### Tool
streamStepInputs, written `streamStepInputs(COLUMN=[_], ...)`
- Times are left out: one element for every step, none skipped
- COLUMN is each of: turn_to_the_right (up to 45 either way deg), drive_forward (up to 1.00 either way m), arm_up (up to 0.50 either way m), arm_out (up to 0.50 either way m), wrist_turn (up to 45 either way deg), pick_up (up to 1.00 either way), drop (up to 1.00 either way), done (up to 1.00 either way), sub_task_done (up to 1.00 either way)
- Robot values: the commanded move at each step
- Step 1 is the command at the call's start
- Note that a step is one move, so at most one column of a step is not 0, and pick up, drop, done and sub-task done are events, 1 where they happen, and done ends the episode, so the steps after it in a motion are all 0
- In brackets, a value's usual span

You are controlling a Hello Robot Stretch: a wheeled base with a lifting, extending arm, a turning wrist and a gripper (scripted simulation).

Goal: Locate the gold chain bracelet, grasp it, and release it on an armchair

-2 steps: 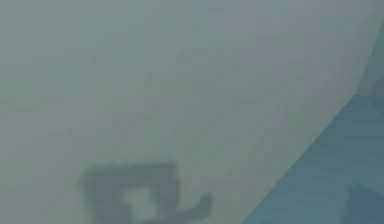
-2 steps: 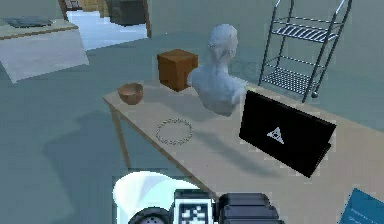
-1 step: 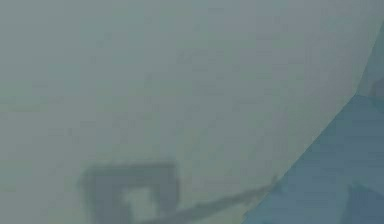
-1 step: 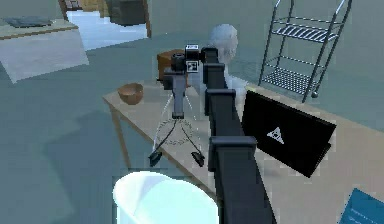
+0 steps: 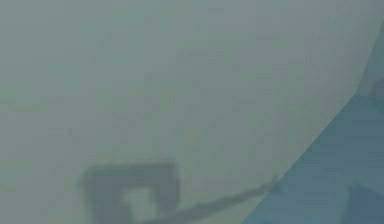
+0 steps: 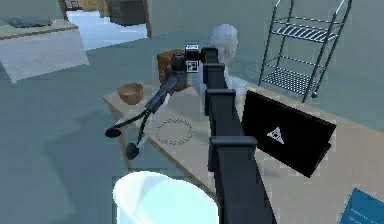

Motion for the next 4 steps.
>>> streamStepInputs(turn_to_the_right=[0.0, 0.0, 0.0, 0.0], drive_forward=[0.0, 0.0, 0.0, 0.0], arm_up=[0.0, 0.0, 0.0, -0.3], arm_out=[0.0, 0.0, 0.0, 0.0], wrist_turn=[45.0, 45.0, 30.0, 0.0], pick_up=[0.0, 0.0, 0.0, 0.0], drop=[0.0, 0.0, 0.0, 0.0], done=[0.0, 0.0, 0.0, 0.0], sub_task_done=[0.0, 0.0, 0.0, 0.0])
